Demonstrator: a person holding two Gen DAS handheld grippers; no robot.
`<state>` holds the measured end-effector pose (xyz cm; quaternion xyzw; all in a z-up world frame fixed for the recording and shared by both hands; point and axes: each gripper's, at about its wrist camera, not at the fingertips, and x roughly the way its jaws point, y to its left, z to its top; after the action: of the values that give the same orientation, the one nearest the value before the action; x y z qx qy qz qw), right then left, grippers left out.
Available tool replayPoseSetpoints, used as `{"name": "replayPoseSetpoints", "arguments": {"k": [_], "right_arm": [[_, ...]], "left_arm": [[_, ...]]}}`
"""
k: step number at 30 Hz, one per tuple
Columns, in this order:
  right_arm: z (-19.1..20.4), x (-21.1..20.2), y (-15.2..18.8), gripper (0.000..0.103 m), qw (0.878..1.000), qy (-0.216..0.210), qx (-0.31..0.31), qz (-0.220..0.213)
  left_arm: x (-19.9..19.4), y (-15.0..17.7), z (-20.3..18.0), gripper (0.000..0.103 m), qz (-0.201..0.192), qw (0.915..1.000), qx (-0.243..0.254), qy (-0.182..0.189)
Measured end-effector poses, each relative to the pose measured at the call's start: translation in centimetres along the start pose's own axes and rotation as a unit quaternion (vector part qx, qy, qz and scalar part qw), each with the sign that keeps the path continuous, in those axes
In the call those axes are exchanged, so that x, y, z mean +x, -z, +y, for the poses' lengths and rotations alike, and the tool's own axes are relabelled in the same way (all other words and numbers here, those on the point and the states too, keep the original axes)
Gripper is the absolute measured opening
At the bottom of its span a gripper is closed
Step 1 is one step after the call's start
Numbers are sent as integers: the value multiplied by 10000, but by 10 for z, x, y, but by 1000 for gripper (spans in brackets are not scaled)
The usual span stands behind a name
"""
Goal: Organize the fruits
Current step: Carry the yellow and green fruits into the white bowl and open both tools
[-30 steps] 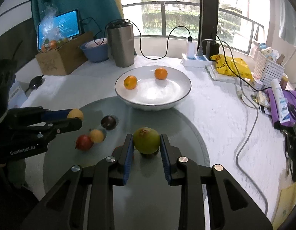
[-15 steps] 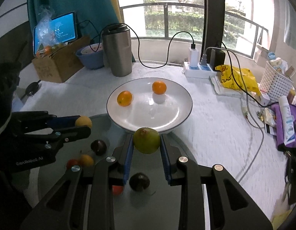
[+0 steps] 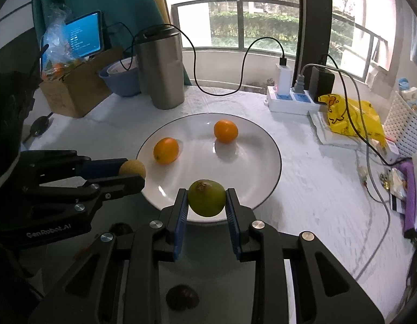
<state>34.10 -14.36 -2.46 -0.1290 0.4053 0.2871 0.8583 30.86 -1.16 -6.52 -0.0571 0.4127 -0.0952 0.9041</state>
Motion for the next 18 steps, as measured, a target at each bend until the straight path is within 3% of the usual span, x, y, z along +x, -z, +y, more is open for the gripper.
{"name": "replayPoseSetpoints", "arguments": {"k": [18], "right_arm": [[-26, 43, -13, 30, 9996, 45, 197, 205]], "left_arm": [[37, -31, -1, 29, 86, 9998, 75, 175]]}}
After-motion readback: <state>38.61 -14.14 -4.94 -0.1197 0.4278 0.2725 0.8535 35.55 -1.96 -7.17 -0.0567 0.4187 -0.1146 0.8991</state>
